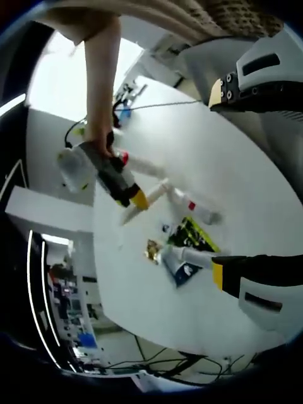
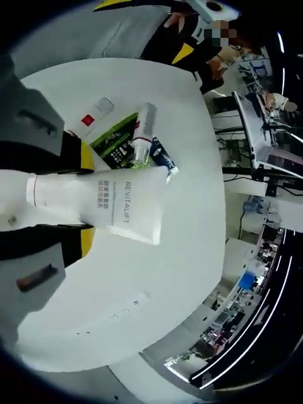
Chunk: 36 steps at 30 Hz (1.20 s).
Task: Arrange the skincare products in the storage area until every visible bottle or jar stands upright without overlapping.
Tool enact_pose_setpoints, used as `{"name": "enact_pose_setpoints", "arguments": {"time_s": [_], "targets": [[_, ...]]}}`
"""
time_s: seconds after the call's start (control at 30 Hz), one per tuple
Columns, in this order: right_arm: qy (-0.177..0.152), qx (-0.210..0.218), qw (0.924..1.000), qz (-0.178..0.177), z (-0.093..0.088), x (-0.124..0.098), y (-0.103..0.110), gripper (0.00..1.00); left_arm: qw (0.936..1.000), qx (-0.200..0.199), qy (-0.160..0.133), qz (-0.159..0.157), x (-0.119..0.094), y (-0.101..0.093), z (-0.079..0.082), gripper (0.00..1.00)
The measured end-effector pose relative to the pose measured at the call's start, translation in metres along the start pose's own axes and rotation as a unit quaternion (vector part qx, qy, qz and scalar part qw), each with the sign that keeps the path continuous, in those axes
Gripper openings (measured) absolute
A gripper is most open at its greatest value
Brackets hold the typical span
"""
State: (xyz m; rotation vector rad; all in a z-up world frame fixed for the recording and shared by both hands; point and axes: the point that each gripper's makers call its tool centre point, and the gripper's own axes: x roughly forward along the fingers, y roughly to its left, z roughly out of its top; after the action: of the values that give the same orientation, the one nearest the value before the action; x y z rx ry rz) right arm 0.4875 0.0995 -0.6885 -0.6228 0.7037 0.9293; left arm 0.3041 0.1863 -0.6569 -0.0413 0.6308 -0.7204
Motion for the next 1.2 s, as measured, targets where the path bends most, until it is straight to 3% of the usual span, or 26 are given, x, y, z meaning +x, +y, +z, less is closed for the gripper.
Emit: {"name": "enact_pose_setpoints", "arguments": {"time_s": [0.4, 0.73, 1.07, 1.2], "targets": [[-0.073, 0.056, 0.9956, -0.02, 0.02, -0.042, 0.019, 0.29, 0.9997, 0.023, -0.008, 0.002, 0.009, -0.009, 0.017, 0.92], [-0.131, 0.111, 0.9843, -0.041, 0.033, -0.084, 0.036, 0.29, 0.9996, 0.019, -0.019, 0.013, 0.018, -0.018, 0.025, 0.88], [-0.164, 0.125, 0.9768, -0.058, 0.041, -0.118, 0.056, 0.28, 0.9982, 0.038, -0.042, 0.02, 0.033, -0.033, 0.051, 0.81], [-0.182, 0.167, 0.9677, -0.05, 0.042, -0.129, 0.067, 0.29, 0.9968, 0.045, -0.063, 0.023, 0.04, -0.038, 0.063, 0.69]]}}
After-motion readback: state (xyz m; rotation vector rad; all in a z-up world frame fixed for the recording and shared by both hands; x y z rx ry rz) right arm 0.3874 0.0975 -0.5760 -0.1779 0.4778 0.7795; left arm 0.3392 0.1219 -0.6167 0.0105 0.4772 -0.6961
